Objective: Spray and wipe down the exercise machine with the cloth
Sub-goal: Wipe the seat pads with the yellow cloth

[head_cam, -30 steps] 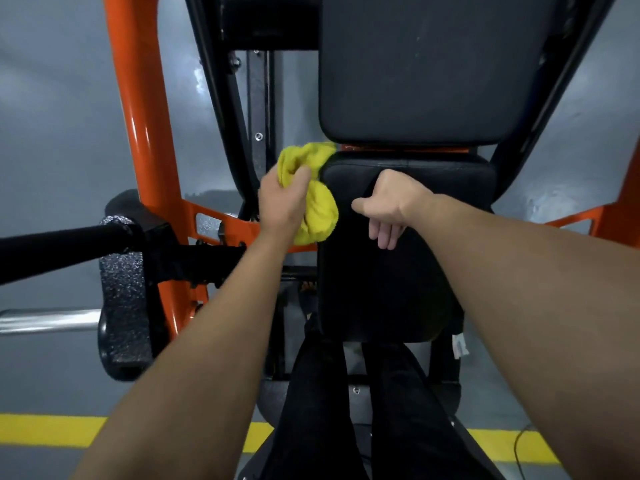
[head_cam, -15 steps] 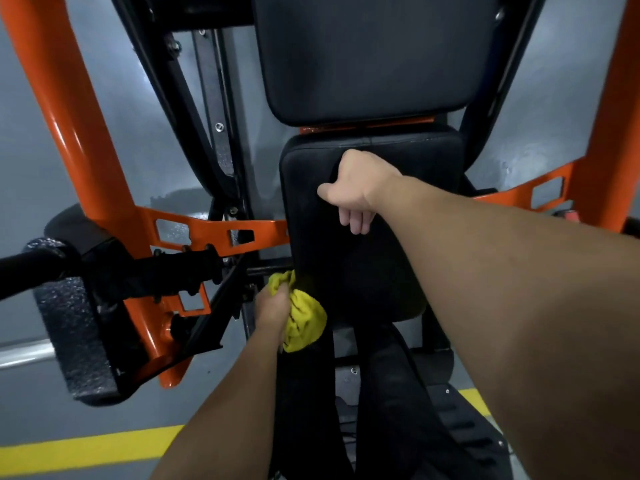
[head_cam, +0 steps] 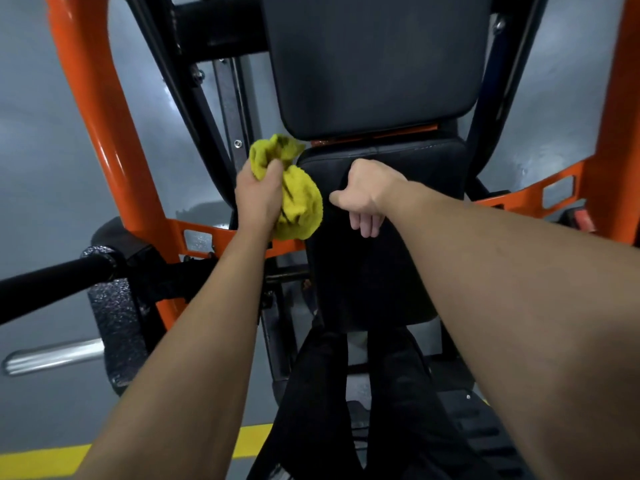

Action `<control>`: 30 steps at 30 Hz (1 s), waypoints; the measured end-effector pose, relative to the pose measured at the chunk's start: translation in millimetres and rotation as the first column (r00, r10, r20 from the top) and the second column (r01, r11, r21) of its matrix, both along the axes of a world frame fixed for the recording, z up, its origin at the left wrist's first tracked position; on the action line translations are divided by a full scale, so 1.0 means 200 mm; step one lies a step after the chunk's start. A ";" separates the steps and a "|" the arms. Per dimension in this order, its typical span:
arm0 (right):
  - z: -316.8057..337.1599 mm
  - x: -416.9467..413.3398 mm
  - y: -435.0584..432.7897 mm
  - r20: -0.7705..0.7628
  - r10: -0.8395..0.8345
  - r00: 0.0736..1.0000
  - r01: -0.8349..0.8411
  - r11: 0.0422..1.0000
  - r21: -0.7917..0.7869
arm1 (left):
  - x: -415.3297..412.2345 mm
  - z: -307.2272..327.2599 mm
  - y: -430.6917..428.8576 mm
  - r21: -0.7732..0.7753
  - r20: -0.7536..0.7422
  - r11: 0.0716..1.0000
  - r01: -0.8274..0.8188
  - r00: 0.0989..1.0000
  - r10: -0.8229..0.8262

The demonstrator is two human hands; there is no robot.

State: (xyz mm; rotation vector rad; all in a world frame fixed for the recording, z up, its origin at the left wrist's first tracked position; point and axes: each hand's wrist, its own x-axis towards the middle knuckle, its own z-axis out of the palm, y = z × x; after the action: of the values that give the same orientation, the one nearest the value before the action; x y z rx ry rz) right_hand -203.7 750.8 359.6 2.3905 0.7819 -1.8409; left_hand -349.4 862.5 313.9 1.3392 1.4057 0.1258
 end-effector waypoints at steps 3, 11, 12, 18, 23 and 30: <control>-0.01 0.00 0.00 -0.004 -0.008 1.000 0.008 1.000 -0.008 | -0.12 -0.12 -0.11 -0.197 -0.069 0.980 -0.033 0.997 0.019; -0.01 0.00 -0.02 0.055 0.010 0.998 -0.013 0.998 0.057 | -0.53 -0.32 -0.56 -0.559 -0.363 0.792 -0.244 0.931 0.031; -0.01 0.01 -0.02 0.030 0.010 1.000 -0.011 0.999 0.044 | -0.57 -0.32 -0.62 -0.588 -0.386 0.758 -0.282 0.921 0.044; -0.02 0.02 -0.02 -0.009 -0.006 1.000 0.007 1.000 0.028 | -0.59 -0.31 -0.64 -0.667 -0.401 0.663 -0.341 0.914 0.067; -0.02 0.02 -0.02 -0.013 0.004 1.000 -0.003 0.999 0.036 | -0.34 -0.13 -0.37 -0.423 -0.221 0.895 -0.143 0.974 0.051; -0.01 0.02 -0.02 -0.001 0.021 1.000 -0.021 0.999 0.030 | 0.08 0.17 -0.03 0.134 -0.058 0.990 0.049 0.997 -0.042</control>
State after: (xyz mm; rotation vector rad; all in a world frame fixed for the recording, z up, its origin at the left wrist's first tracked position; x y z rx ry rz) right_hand -199.9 747.7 357.5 2.3888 0.8375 -1.8367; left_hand -332.7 855.7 348.1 1.4958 1.4329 0.1570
